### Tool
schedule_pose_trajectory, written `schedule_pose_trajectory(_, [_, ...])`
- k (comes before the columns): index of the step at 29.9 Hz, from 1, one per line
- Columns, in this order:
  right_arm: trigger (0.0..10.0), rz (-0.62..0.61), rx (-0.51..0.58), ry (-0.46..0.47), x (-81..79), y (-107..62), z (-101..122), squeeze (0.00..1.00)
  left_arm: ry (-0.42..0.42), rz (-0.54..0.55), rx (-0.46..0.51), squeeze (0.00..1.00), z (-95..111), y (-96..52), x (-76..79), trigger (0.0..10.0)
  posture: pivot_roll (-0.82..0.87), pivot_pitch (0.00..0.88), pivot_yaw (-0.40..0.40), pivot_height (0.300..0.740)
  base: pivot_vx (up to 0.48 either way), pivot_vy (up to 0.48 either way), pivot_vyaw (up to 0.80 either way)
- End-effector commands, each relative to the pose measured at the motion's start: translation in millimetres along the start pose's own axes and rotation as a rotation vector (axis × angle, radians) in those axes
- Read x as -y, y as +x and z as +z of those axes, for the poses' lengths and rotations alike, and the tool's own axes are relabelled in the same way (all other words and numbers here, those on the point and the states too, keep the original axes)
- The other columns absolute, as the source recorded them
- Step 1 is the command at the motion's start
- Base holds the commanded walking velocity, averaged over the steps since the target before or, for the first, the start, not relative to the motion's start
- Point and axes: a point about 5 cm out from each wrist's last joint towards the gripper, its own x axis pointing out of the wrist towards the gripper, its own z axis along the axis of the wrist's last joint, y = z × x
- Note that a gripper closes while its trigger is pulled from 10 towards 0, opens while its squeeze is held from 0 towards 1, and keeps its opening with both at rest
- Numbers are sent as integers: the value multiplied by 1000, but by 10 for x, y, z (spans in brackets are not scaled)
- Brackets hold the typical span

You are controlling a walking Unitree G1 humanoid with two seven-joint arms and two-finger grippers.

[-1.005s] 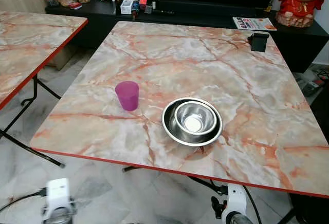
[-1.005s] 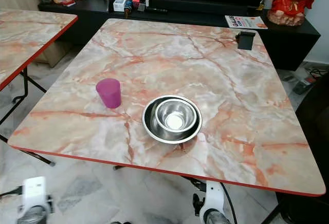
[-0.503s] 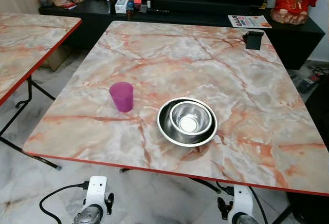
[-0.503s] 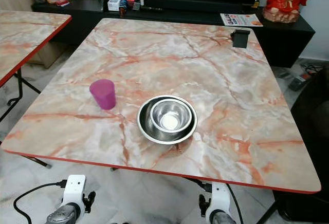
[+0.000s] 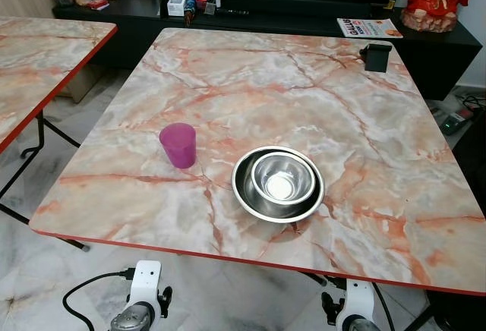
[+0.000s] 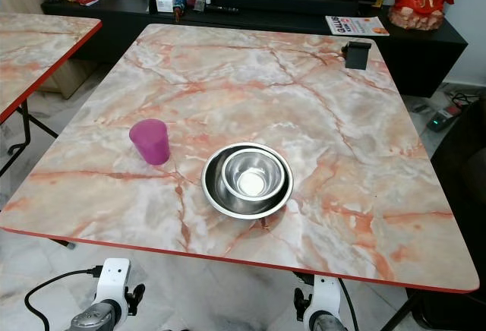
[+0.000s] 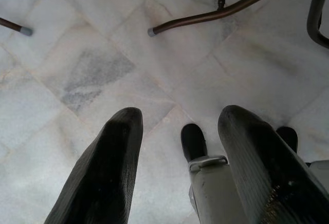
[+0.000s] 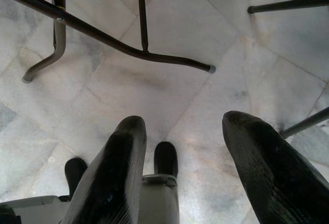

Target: Setting the table

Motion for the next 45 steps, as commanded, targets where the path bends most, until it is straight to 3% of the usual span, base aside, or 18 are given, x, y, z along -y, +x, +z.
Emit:
schedule_pose_trajectory(1, [10000, 4, -4, -5, -7, 0, -6, 0, 7, 13, -34, 0, -89, -19, -7, 10000, 25, 99, -31, 740, 0, 296, 0])
schedule_pose_trajectory(29, [10000, 1, -4, 27, -59, 1, -25, 0, -22, 66, -15, 0, -33, -17, -136, 10000, 25, 98, -10, 740, 0, 300, -53])
schedule_pose_trajectory(45, [10000, 16, -9, 25, -121, 5, -33, 0, -20, 87, -6, 0, 10, -14, -209, 10000, 49, 55, 1, 740, 0, 331, 0])
